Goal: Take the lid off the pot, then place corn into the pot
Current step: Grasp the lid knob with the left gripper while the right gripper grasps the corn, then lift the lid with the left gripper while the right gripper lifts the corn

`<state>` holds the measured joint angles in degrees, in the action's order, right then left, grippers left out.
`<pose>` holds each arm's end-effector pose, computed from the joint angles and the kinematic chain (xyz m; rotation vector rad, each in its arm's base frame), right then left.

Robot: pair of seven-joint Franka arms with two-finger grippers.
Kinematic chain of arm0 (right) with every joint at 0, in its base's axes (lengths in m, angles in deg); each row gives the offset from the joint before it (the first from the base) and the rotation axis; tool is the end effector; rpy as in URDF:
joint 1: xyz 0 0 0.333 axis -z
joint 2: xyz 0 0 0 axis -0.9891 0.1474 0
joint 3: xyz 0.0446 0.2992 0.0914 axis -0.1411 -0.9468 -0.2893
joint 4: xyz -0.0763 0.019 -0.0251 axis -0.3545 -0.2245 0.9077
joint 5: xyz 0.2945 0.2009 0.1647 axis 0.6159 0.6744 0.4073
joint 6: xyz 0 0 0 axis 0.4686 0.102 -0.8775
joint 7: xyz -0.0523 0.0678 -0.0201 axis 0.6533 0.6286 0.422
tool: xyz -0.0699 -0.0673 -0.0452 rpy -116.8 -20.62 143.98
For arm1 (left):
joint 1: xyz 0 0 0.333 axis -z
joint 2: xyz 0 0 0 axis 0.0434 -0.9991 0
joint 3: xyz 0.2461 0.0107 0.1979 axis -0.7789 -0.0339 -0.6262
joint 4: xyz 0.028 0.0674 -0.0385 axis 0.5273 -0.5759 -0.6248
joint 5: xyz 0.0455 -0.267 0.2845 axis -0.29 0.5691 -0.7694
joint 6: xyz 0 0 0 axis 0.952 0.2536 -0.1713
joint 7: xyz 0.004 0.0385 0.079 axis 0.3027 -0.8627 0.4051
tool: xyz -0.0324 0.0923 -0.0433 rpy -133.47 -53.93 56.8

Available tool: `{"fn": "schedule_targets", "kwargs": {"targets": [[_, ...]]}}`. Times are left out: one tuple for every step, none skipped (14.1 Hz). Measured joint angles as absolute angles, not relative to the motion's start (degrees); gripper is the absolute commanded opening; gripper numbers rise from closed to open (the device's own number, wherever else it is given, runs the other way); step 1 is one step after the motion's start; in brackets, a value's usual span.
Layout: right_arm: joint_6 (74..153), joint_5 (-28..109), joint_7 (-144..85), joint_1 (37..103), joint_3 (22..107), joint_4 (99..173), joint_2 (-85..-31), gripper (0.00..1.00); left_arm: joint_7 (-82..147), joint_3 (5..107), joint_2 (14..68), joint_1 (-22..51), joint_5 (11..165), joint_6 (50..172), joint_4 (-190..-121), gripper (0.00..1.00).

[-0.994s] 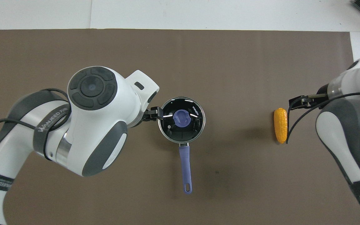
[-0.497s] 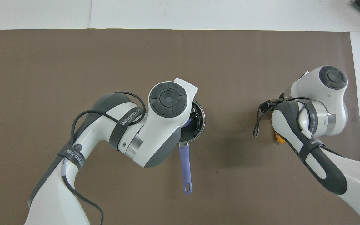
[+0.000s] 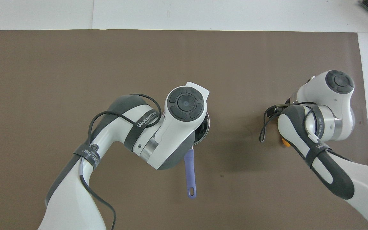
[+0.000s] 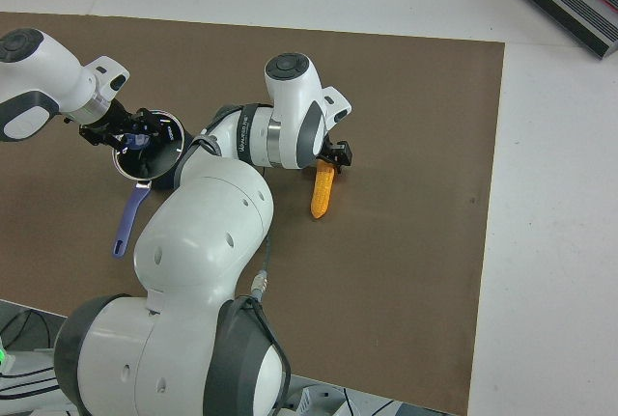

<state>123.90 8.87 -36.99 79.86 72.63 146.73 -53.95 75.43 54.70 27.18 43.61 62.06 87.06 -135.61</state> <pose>0.5936 0.0052 0.2843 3.1184 0.0426 -0.1648 0.5021 -0.4576 0.4073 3.0961 0.4293 0.0115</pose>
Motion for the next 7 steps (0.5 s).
{"fn": "schedule_targets", "kwargs": {"targets": [[123.9, 8.9, -37.0, 80.1, 72.7, 146.7, -54.0, 0.8, 75.5, 54.7, 27.1, 43.6, 62.1, 87.1, -135.5, 0.75], [123.9, 8.9, -37.0, 80.4, 72.7, 146.7, -54.0, 0.56, 75.8, 54.7, 27.1, 43.6, 62.1, 87.1, -135.5, 0.6], [123.9, 8.9, -37.0, 80.5, 72.7, 146.7, -54.0, 0.31, 76.2, 54.7, 27.1, 43.6, 62.0, 87.1, -135.4, 0.38], [123.9, 8.9, -37.0, 80.6, 72.7, 146.7, -54.0, 0.0, 76.6, 54.7, 27.1, 43.6, 62.0, 87.1, -135.4, 0.18], [123.8, 8.9, -37.0, 80.6, 72.7, 146.7, -54.0, 0.0, 76.9, 54.7, 27.1, 43.6, 62.0, 87.2, -135.3, 0.09], [123.5, 8.9, -37.1, 80.6, 72.7, 146.7, -54.1, 0.0, 77.0, 54.7, 27.1, 43.6, 62.0, 87.3, -135.3, 0.07], [122.9, 8.9, -37.3, 80.6, 72.7, 146.5, -54.3, 0.0, 77.0, 54.6, 27.1, 43.6, 62.0, 87.2, -135.3, 0.05]]}}
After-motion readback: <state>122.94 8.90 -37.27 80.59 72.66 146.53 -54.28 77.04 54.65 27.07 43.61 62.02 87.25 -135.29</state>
